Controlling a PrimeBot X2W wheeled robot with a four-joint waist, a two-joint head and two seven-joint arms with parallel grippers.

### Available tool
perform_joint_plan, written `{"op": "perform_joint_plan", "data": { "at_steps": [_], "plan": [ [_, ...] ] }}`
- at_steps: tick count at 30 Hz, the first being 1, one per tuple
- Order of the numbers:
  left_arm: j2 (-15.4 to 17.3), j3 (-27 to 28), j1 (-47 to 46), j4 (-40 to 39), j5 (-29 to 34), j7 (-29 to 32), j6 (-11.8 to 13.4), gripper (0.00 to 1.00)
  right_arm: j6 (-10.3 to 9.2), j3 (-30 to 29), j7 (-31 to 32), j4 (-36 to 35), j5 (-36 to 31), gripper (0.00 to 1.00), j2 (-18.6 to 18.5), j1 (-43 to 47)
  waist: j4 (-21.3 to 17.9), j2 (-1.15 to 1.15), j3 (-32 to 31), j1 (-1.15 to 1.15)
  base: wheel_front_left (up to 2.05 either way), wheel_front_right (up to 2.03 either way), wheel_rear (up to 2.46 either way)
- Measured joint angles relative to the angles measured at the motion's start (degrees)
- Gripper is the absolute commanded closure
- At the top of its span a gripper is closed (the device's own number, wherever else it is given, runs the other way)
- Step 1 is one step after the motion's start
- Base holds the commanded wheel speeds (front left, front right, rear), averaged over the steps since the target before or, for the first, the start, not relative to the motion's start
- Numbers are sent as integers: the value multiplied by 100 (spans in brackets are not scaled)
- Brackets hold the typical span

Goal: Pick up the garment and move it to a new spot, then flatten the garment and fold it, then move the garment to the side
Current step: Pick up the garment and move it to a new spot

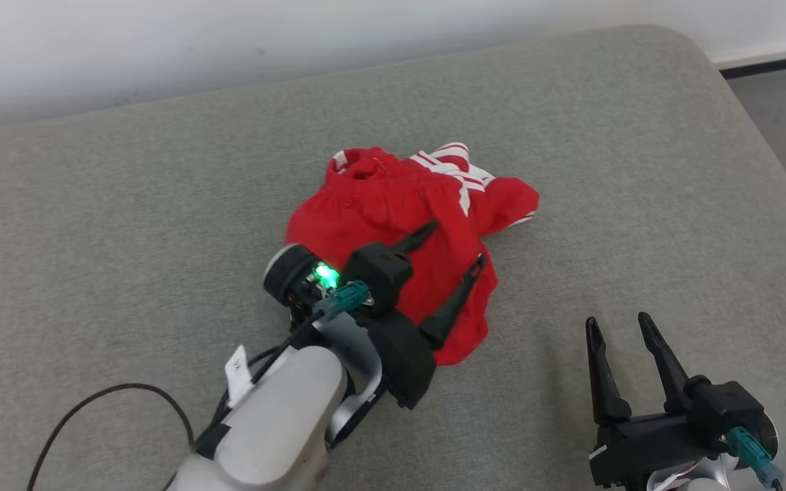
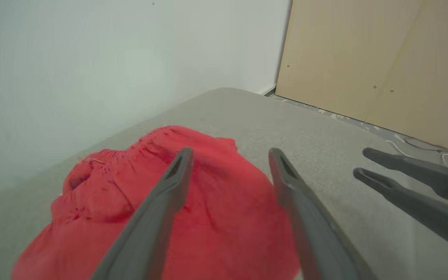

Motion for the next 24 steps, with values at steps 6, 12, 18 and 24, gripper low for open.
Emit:
{"op": "perform_joint_plan", "data": {
  "at_steps": [6,12,18,24],
  "plan": [
    [2,-423,-77,422,158,339,229,0,0,35,-25,51,90,0,0,-25,-228,0,82,0,0,0,0],
    [-2,-524,-76,749,164,479,346,100,0,-14,-37,-14,119,0,0,-23,-301,0,90,-1,0,0,0],
    [1,-497,-200,829,122,202,338,100,0,-37,-38,-25,112,0,0,0,-204,0,5,-1,0,0,0],
    [2,-319,-918,638,4,-40,216,100,0,-63,-38,26,88,0,0,60,-92,0,-209,-1,0,0,0]
  ]
}}
